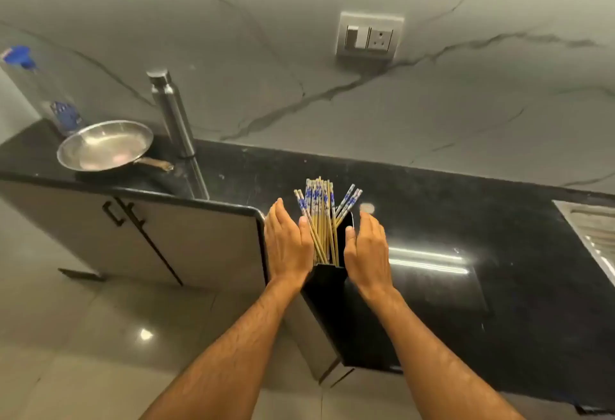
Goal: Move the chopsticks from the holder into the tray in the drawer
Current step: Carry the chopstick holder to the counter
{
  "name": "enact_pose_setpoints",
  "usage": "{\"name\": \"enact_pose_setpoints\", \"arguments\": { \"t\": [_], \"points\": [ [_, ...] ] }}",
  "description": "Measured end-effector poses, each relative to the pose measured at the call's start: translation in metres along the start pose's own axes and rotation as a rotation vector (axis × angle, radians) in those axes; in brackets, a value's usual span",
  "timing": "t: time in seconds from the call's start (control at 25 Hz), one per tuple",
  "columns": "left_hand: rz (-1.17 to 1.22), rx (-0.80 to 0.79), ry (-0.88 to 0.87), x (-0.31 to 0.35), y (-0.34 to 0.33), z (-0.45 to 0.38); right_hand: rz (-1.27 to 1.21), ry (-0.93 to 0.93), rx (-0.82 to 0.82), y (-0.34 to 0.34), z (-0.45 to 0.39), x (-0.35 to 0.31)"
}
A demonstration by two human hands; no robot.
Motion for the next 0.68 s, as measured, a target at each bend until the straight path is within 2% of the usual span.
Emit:
{"name": "enact_pose_setpoints", "arguments": {
  "t": [0.16, 0.28, 0.48, 0.68],
  "points": [
    [0.129, -0.252, 0.355, -0.043, -0.037, 0.002, -0.241, -0.211, -0.083, -0.029, 0.020, 0.020],
    [0.259, -0.359, 0.461, -0.058, -0.052, 0.014, -0.412, -0.354, -0.042, -0.036, 0.036, 0.028],
    [0.415, -0.334, 0.493, -0.066, -0.044, 0.027, -0.568, -0.378, -0.007, -0.046, 0.051, 0.014],
    [0.567, -0.134, 0.520, -0.108, 0.009, 0.050, -0.654, -0.244, -0.138, -0.075, 0.070, -0.032]
  ]
}}
Point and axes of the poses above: each hand's wrist, its own z-axis away from the middle knuckle, its own y-axis out of the back of the hand, x = y × z, the point moved 8 cm from there along -z, towards the middle knuckle, and after that the axes turned 12 degrees about y, right-handed, at the moved point
